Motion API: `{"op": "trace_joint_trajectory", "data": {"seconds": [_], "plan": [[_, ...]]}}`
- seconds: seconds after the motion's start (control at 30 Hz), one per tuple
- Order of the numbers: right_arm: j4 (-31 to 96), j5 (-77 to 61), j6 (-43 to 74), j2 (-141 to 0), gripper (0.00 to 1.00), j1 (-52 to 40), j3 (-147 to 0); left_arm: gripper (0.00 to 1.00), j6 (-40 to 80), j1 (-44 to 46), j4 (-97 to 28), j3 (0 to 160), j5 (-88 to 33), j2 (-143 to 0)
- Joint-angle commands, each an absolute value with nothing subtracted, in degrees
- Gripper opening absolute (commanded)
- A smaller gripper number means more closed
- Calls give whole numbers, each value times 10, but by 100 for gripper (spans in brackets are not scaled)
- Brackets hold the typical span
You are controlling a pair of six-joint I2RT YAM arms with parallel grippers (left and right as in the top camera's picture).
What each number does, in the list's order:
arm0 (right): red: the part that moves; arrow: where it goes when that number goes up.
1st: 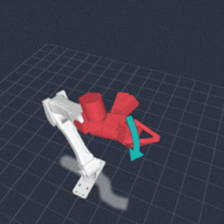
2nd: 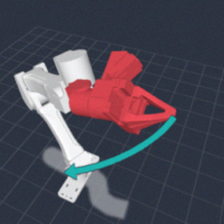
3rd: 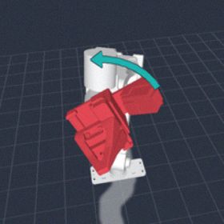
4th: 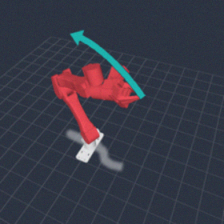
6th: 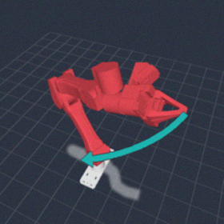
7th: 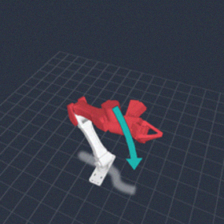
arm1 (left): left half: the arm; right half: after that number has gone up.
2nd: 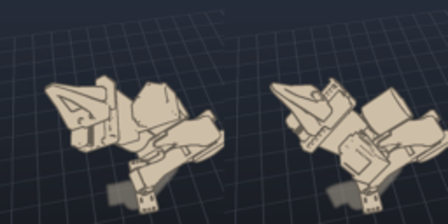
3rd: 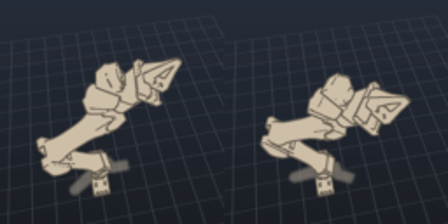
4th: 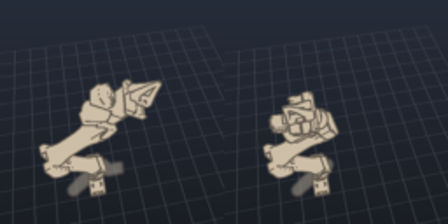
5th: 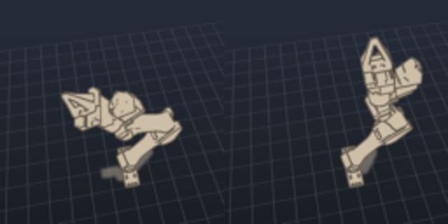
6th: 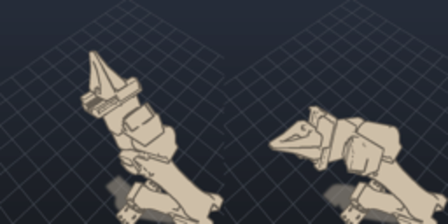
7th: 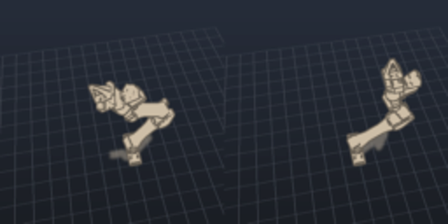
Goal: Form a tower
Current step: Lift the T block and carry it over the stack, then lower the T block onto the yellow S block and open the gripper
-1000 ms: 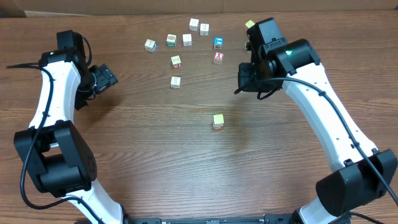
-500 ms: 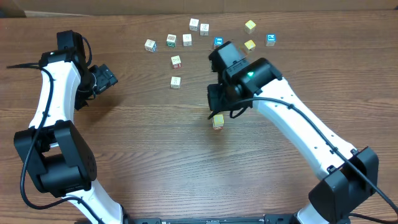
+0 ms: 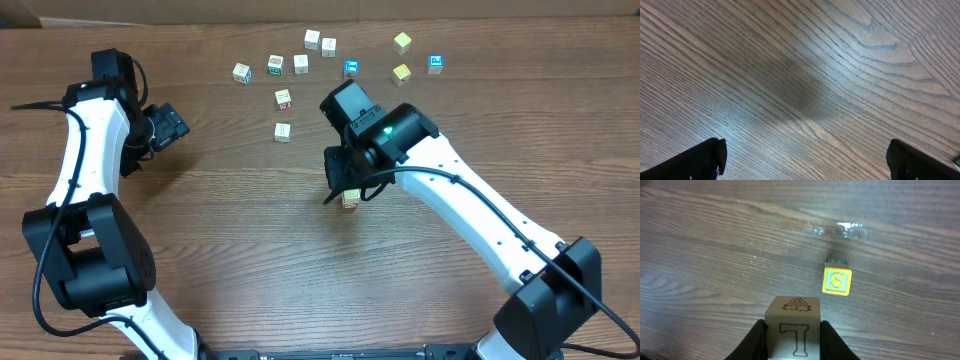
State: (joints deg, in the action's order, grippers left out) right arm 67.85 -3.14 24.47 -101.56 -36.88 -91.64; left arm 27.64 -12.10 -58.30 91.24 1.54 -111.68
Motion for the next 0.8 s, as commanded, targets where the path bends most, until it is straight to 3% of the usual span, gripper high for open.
{"op": "trace_joint_trajectory", "data": {"seconds": [0.0,0.77], "plan": [[671,-26,259,-1018,24,-374,-887,100,272,-120,-582,921,15,-1120],[579,103,267,-1018,24,-395,-809,100,272,-120,-582,921,15,-1120]]}}
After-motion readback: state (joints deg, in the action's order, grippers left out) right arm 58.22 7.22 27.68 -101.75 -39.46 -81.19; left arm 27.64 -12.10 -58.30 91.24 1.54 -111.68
